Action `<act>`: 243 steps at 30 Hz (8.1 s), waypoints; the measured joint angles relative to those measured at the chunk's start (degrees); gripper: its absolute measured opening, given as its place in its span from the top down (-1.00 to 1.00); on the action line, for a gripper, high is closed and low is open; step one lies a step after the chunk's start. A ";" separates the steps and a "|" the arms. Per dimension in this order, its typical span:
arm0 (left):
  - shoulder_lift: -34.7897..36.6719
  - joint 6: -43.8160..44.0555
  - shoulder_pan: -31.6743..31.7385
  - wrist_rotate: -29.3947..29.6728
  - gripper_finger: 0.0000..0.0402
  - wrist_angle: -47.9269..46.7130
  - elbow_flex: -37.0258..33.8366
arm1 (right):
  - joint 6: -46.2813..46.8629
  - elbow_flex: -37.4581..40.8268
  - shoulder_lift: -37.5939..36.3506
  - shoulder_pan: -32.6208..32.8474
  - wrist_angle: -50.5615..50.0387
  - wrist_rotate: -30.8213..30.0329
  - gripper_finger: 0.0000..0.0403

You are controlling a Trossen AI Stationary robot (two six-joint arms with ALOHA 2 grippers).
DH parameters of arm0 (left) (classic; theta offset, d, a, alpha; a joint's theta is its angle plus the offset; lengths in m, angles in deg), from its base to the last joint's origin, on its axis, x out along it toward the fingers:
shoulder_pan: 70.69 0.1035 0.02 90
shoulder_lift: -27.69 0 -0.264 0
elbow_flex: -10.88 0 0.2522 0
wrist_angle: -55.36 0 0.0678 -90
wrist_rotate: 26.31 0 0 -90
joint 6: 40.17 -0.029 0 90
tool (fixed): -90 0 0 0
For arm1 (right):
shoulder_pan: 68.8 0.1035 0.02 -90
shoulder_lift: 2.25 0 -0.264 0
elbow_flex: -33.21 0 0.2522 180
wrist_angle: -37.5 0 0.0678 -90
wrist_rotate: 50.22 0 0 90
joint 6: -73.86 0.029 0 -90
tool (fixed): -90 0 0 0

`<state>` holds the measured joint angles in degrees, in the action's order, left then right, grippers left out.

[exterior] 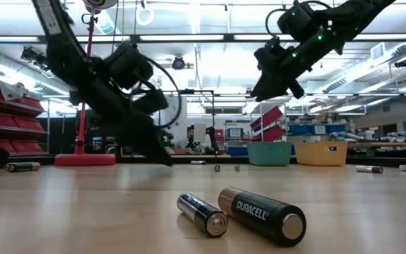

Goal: Sort batteries
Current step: Put the black battery into the green bin

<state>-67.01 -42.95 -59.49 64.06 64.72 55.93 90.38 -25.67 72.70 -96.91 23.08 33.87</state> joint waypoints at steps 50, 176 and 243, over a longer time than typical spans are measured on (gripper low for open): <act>26.89 51.27 4.18 12.34 0.11 -81.79 0.37 | -7.31 2.45 21.47 10.13 18.85 -0.66 0.43; -34.50 20.62 14.69 -17.63 0.15 16.93 53.66 | 19.68 2.49 -5.61 16.86 -28.95 -34.68 0.62; 17.18 29.96 1.43 3.23 0.10 -70.64 5.18 | 4.95 8.66 17.50 18.90 27.06 -10.82 0.51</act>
<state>-49.83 -12.99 -58.07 67.29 -5.93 61.11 95.33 -17.02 90.20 -78.01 50.13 23.05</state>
